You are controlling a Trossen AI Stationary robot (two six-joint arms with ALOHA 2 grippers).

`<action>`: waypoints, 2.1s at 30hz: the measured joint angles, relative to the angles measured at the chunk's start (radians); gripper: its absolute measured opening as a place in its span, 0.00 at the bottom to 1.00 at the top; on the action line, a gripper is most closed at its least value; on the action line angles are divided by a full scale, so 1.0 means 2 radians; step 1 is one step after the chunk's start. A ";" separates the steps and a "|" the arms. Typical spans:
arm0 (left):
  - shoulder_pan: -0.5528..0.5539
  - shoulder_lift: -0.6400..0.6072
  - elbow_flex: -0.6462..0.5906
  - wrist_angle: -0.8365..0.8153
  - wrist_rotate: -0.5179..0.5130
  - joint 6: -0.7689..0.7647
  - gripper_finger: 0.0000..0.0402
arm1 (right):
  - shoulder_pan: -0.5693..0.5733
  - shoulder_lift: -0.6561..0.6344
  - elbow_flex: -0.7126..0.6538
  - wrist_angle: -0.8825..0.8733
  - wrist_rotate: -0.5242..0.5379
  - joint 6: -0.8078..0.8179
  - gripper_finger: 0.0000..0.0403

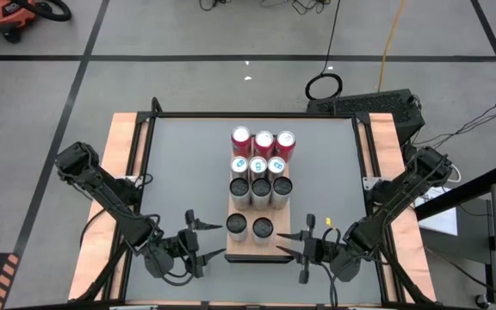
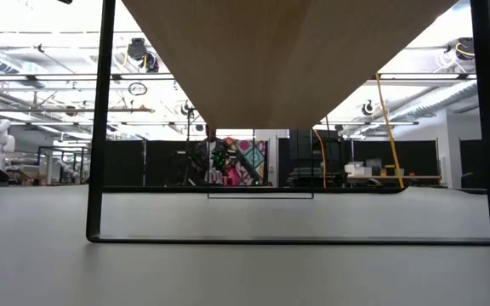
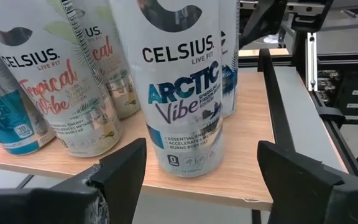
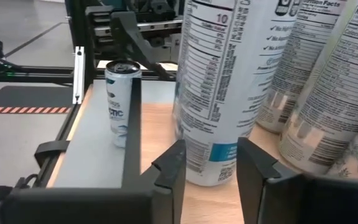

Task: Place canned beverage on shelf
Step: Put the top white soda can on the shelf aligned with the other white soda can, then put the white soda can on the shelf aligned with the other white soda can

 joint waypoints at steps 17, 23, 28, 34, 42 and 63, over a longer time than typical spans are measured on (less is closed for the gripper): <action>0.000 0.000 0.000 0.000 0.000 0.002 0.74 | -0.037 0.001 0.000 -0.004 -0.039 -0.012 0.08; 0.000 0.000 0.000 -0.001 0.000 0.002 0.74 | -0.038 0.001 0.000 -0.004 -0.039 -0.013 0.08; 0.000 0.000 0.000 -0.002 0.000 0.003 0.74 | -0.038 0.002 0.000 -0.003 -0.039 -0.012 0.08; 0.000 0.000 0.000 -0.002 0.000 0.003 0.74 | -0.039 0.003 0.000 0.000 -0.040 -0.012 0.08; 0.000 0.000 0.000 -0.002 0.000 0.002 0.74 | -0.047 0.003 0.000 0.001 -0.057 -0.012 0.08; -0.039 -0.036 0.000 -0.005 0.012 0.002 0.74 | 0.004 -0.017 0.000 -0.002 -0.065 -0.038 0.08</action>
